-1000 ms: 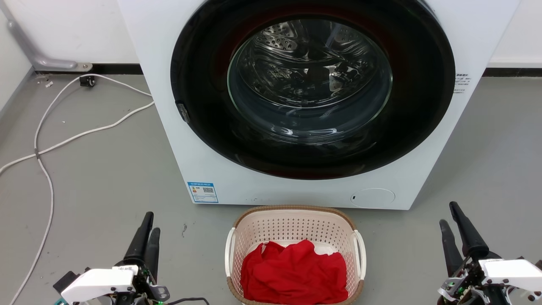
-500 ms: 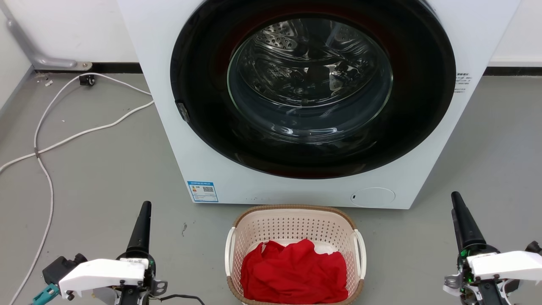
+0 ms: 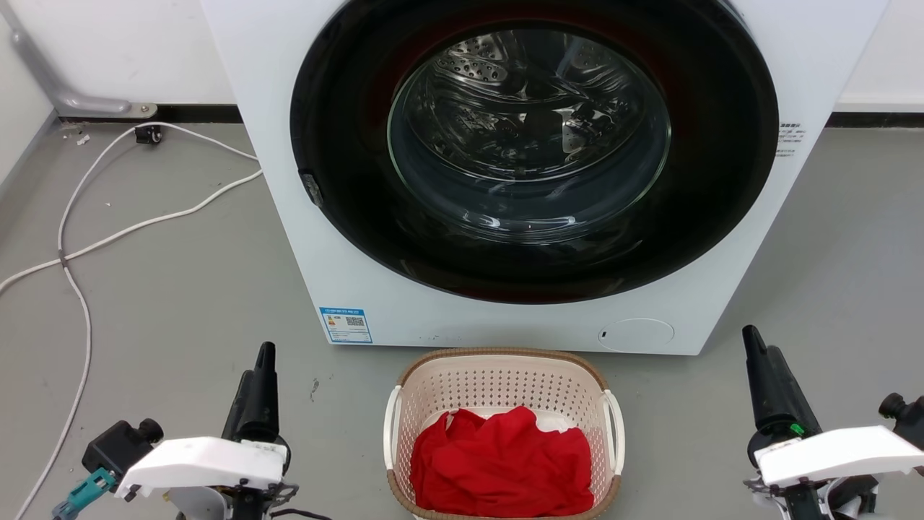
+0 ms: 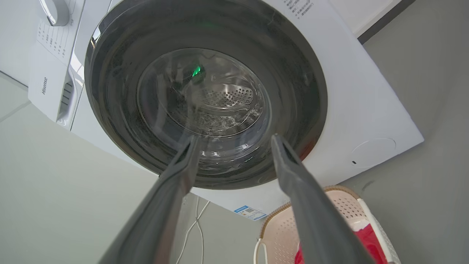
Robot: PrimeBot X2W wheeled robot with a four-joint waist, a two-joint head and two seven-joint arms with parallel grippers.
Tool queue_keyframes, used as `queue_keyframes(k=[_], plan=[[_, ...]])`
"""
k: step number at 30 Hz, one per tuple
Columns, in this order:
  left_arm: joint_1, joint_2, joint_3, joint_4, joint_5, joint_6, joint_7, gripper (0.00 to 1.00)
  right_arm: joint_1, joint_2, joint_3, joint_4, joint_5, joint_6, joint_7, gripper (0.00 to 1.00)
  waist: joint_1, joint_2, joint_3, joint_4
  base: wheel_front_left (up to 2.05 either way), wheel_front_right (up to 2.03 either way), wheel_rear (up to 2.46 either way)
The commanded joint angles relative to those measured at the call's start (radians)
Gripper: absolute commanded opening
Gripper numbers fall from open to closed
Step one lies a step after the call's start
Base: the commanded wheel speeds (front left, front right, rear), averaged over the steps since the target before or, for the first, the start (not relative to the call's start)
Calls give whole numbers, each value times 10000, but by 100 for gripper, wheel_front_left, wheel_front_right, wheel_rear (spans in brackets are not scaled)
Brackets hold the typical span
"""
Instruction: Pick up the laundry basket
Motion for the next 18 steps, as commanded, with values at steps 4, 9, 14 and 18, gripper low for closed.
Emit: queue_keyframes(k=[4, 9, 14, 18], plan=[[38, 23, -142, -280, 937, 145, -228, 100, 45, -35, 108, -329, -1060, 0, -233, 100, -1, -1, 3, -4, 0, 0, 0], [110, 24, -264, -388, 1673, 208, -400, 100, 119, -37, 186, -467, -1932, 0, -405, 100, -1, -1, 17, 3, 0, 0, 0], [206, 25, -318, -487, 2328, 258, -566, 100, 223, -40, 250, -568, -2752, 0, -571, 100, -1, -1, 26, 7, 0, 0, 0], [287, 26, -398, -587, 3085, 261, -750, 100, 317, -42, 310, -708, -3623, 0, -760, 100, -1, -1, 33, 9, 0, 0, 0]])
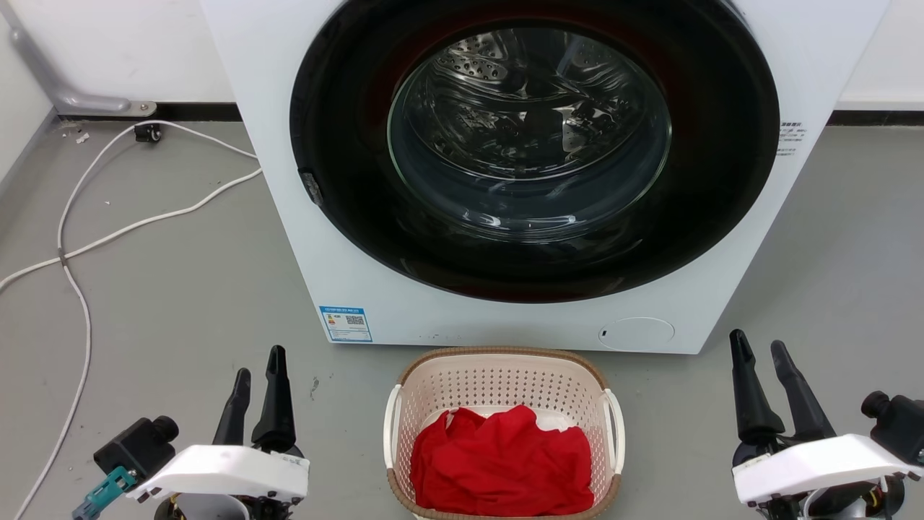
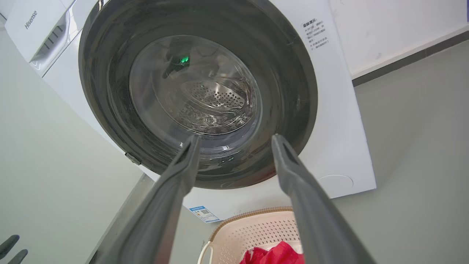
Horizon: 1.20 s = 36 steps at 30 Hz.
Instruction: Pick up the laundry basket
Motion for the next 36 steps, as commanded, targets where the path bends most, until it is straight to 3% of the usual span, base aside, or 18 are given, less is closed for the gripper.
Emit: queue_keyframes(k=[1, 36], plan=[[-30, 23, -42, -200, 375, 25, -116, 100, 29, -39, 41, -225, -416, 0, -117, 100, 0, 0, 5, 0, 0, 0, 0], [360, 28, -341, -443, 3787, 207, -996, 100, 491, -50, 355, -840, -4309, 0, -998, 100, 0, 0, 69, 13, 0, 0, 0]])
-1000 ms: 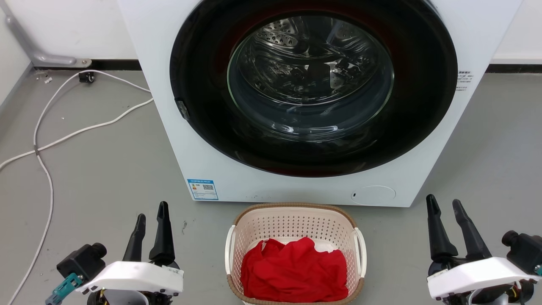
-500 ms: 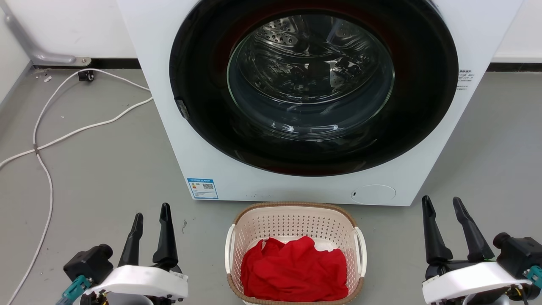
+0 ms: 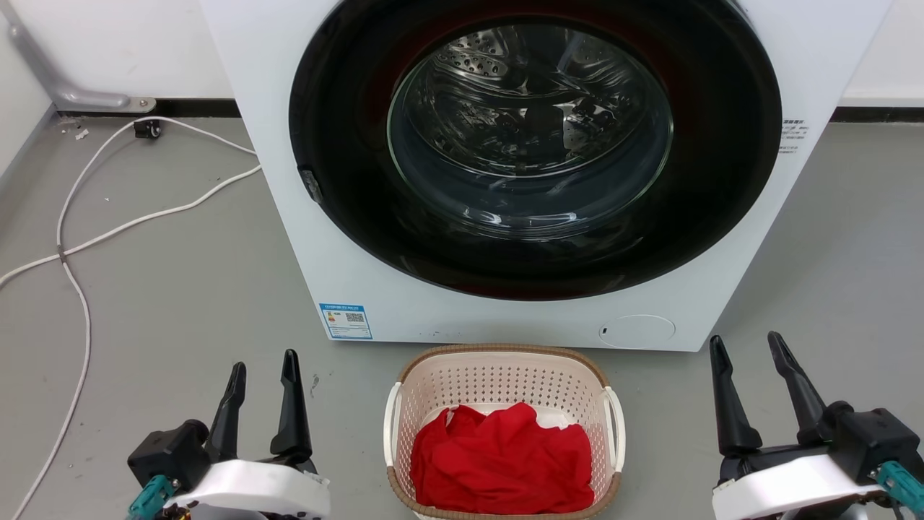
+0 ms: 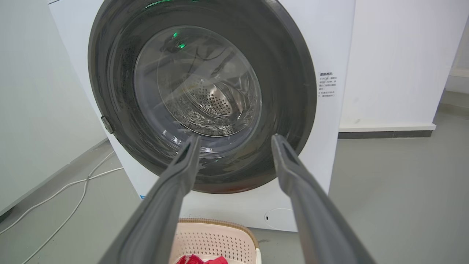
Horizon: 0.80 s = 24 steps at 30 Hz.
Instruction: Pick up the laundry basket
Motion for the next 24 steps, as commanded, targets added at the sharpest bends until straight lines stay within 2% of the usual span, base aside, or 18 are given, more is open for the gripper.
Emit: queue_keyframes(k=[1, 24], plan=[[45, 22, -27, -122, 240, 47, -115, 100, 100, -43, 36, -164, -290, 0, -94, 100, 0, 0, 2, 3, 0, 0, 0], [268, 23, -218, -133, 2117, 184, -566, 100, 347, -50, 215, -426, -2365, -1, -557, 100, 0, 0, -1, 0, 0, 0, 0]])
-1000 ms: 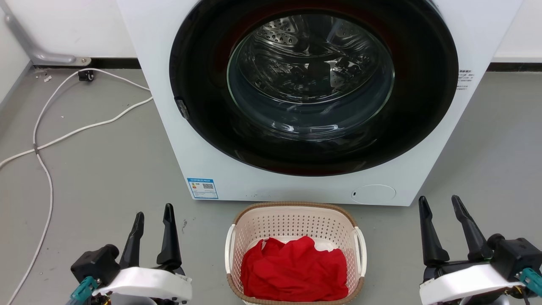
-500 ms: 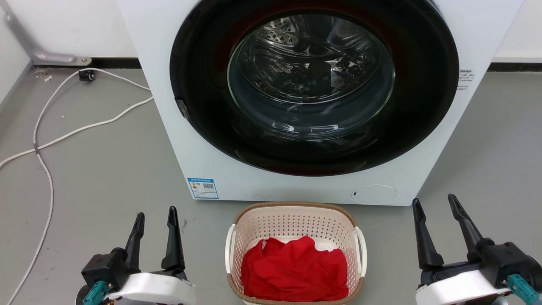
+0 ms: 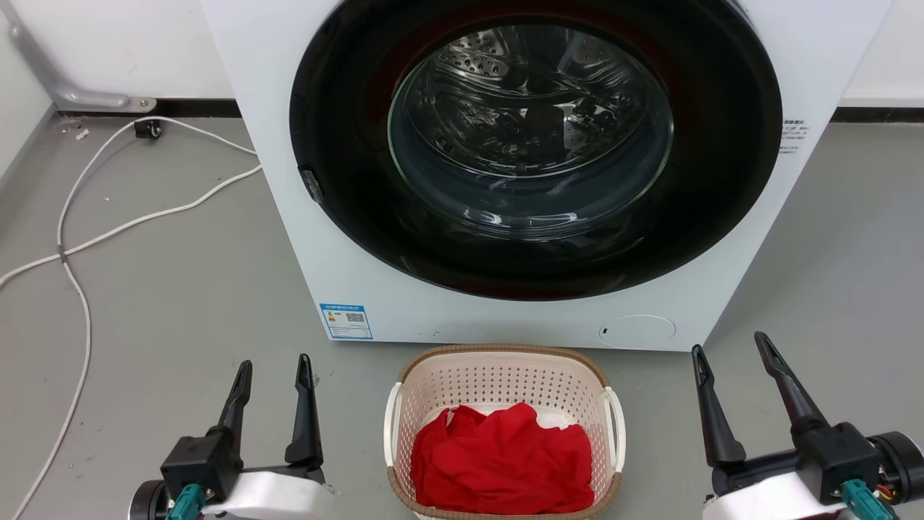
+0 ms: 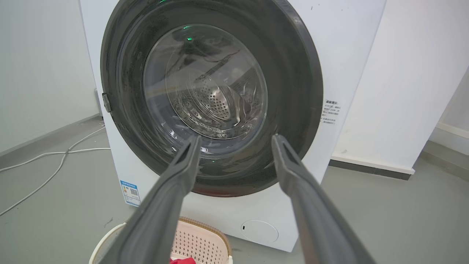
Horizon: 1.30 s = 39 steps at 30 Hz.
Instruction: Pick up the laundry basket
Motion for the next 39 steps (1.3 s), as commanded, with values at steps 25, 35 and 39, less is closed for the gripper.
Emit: queue_keyframes(k=[25, 35, 39], plan=[[173, 16, -75, 347, 1013, 206, -267, 100, 230, -45, -192, 299, -938, -3, -266, 100, 0, 0, -5, -18, 0, 0, 0], [213, 14, -73, 414, 1030, 288, -267, 100, 254, -45, -227, 419, -875, -3, -266, 100, 0, 0, -32, -16, 0, 0, 0], [231, 14, -80, 411, 1032, 281, -267, 100, 254, -45, -209, 427, -868, -3, -266, 100, 0, 0, -33, -24, 0, 0, 0]])
